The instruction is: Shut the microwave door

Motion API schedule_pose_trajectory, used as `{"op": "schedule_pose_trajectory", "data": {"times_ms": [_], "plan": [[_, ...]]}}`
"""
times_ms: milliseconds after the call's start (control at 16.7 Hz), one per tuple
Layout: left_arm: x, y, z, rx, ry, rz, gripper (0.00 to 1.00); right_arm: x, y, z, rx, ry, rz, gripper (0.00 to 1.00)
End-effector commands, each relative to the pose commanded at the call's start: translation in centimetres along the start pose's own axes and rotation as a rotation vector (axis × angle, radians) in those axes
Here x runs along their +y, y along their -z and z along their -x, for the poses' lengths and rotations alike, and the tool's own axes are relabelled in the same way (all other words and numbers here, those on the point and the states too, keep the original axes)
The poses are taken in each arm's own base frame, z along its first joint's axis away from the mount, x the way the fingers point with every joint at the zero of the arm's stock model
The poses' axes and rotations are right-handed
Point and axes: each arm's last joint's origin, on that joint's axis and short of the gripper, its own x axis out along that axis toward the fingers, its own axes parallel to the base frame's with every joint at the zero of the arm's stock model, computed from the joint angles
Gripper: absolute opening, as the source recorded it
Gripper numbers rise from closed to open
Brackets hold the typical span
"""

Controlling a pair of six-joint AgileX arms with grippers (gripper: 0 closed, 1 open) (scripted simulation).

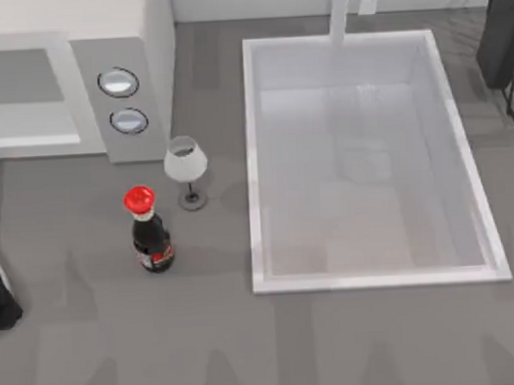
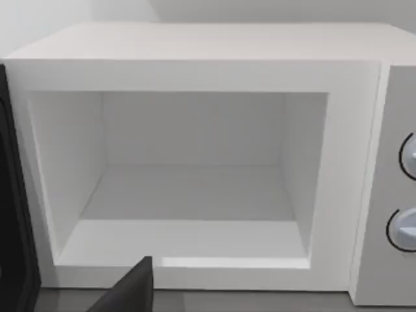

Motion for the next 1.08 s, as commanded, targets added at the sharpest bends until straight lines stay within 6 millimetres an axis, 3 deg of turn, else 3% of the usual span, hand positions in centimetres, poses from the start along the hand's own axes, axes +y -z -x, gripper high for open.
{"op": "schedule_pose_trajectory", "data": {"times_ms": [60, 840, 1080], "plan": [[0.00, 0.00, 0.00, 0.000, 0.000, 0.000, 1.00, 0.00, 0.00, 0.00, 0.000, 0.000, 0.000, 1.00], [0.00, 0.00, 0.00, 0.000, 0.000, 0.000, 0.02, 0.00, 0.00, 0.00, 0.000, 0.000, 0.000, 1.00], [0.00, 0.00, 0.00, 0.000, 0.000, 0.000, 0.00, 0.00, 0.00, 0.00, 0.000, 0.000, 0.000, 1.00]]}}
